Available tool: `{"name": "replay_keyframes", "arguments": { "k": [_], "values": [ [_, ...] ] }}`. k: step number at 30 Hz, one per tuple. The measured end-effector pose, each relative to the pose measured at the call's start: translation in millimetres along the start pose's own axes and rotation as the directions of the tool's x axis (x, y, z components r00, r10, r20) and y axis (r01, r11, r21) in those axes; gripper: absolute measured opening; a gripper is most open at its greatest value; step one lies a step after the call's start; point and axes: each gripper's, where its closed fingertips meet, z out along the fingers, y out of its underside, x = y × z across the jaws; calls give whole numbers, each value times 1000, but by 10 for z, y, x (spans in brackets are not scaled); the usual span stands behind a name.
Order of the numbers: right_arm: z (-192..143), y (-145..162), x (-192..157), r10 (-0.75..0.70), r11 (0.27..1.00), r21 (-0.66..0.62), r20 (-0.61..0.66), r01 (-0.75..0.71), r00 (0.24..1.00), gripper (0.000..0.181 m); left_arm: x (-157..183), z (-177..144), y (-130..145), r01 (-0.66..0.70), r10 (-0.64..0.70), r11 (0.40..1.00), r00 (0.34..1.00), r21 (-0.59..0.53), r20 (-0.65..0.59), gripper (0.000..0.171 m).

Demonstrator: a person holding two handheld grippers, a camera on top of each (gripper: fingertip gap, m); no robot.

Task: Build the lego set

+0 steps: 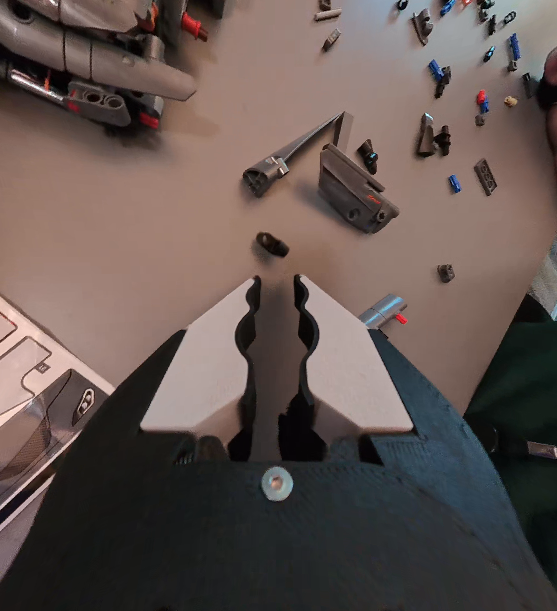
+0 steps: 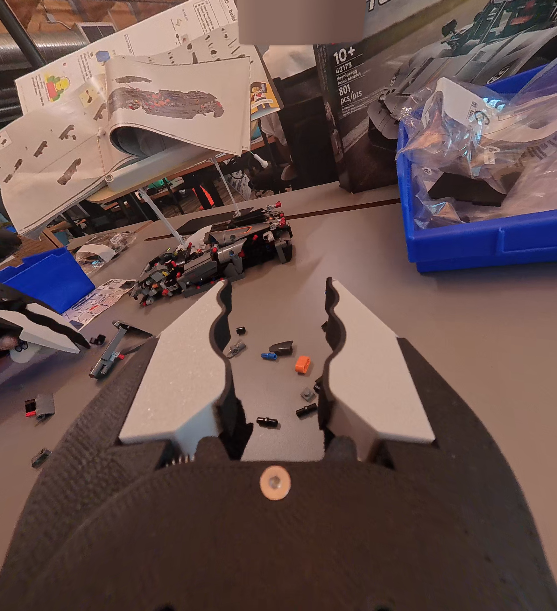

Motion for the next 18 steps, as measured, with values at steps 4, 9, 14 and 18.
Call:
{"name": "replay_keyframes", "arguments": {
  "k": [4, 9, 14, 18],
  "values": [
    [0, 0, -2, -1, 1000, 1, 0, 1, 1000, 55, 10, -32, -17, -14, 14, 1000, 1000, 23, 14, 25],
    [0, 0, 0, 1, 1000, 1, 0, -1, 1000, 55, 23, -101, -45, -72, 69, 997, 996, 41, 58, 25],
    [0, 1, 2, 3, 1000, 0, 1, -3, 1000, 55, 100, -123, -53, -118, 115, 991, 992, 57, 59, 24],
    [2, 2, 0, 3, 1000, -1, 1, -3, 1000, 55, 129, -133, -46, -146, 142, 988, 987, 53, 75, 24]
  ]
}}
